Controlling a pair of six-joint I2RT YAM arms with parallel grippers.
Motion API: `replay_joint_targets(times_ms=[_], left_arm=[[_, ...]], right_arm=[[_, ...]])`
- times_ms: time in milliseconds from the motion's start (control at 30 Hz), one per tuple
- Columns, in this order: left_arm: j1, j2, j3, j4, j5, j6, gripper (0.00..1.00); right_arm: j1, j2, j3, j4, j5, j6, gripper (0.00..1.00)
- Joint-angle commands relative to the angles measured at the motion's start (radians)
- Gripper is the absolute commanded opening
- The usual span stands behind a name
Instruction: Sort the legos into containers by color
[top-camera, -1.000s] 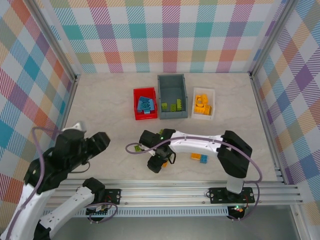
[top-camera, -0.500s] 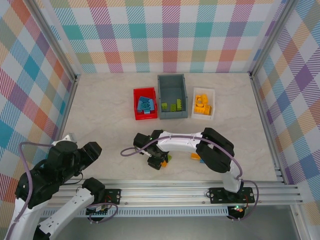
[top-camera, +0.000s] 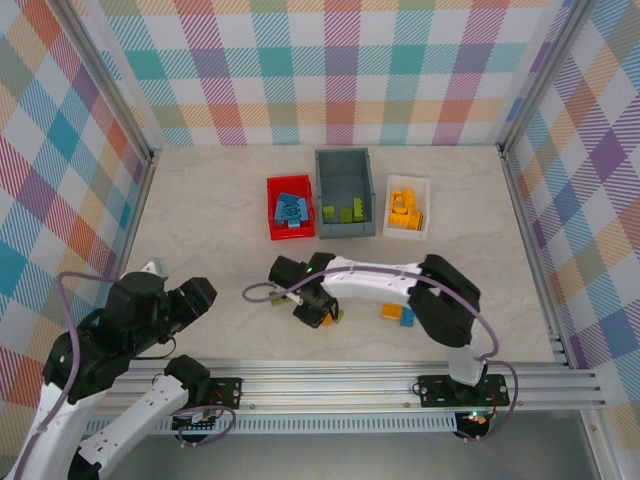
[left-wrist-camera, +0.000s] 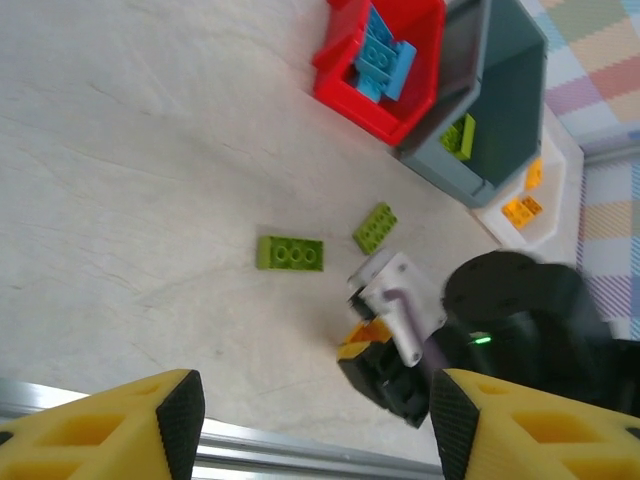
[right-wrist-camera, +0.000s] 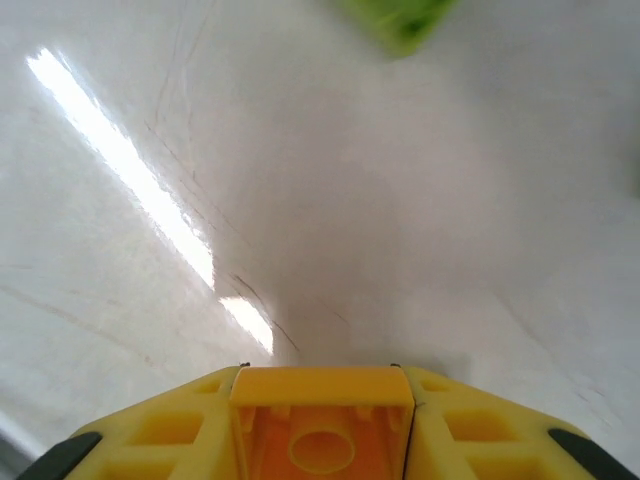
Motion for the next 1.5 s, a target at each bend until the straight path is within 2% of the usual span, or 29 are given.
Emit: replay_joint_targets(times_ms=[0, 100, 233, 333, 467, 633, 700, 800, 933, 1133, 1267, 1467], left_arm=[[0.0, 0.066, -0.035, 0.139, 0.127, 0.03, 0.64], [0.001, 0.12, -0.061, 0.259, 0.204, 0.022, 0.64], [-0.021, 0.237, -0.07, 0.442, 0.277, -0.007, 0.63], [-0.127, 0.35, -0.039, 0.533, 0.207, -0.009, 0.63], [-0.334, 0.563, 0.073, 0.595, 0.038, 0.018, 0.63], [-0.577, 0.844, 0.292, 0.608, -0.199, 0.105, 0.63], [-0.631, 0.94, 0.373, 0.596, -0.275, 0.138, 0.63], [-0.665, 1.05, 0.462, 0.59, -0.322, 0.158, 0.63], [-0.669, 1.129, 0.516, 0.578, -0.332, 0.182, 0.63], [-0.665, 1.156, 0.528, 0.516, -0.355, 0.2, 0.63], [-0.627, 1.142, 0.509, 0.434, -0.334, 0.206, 0.65], [-0.487, 1.042, 0.36, 0.329, -0.264, 0.272, 0.7]], right_arm=[[-0.101, -0.201, 0.013, 0.0, -0.019, 0.068, 0.35], [-0.242, -0.343, -0.015, -0.002, -0.016, 0.119, 0.35], [-0.514, -0.461, -0.058, 0.021, -0.04, 0.187, 0.37], [-0.704, -0.439, -0.047, 0.051, -0.111, 0.226, 0.37], [-0.83, -0.294, 0.041, 0.088, -0.15, 0.23, 0.36], [-0.886, -0.081, 0.198, 0.087, -0.151, 0.227, 0.35], [-0.899, -0.001, 0.269, 0.066, -0.146, 0.225, 0.35], [-0.913, 0.107, 0.369, 0.03, -0.158, 0.218, 0.37], [-0.92, 0.222, 0.484, -0.013, -0.179, 0.208, 0.38], [-0.921, 0.286, 0.543, -0.046, -0.188, 0.221, 0.52], [-0.92, 0.244, 0.519, -0.033, -0.19, 0.22, 0.65], [-0.904, 0.021, 0.428, 0.004, -0.177, 0.219, 0.63]])
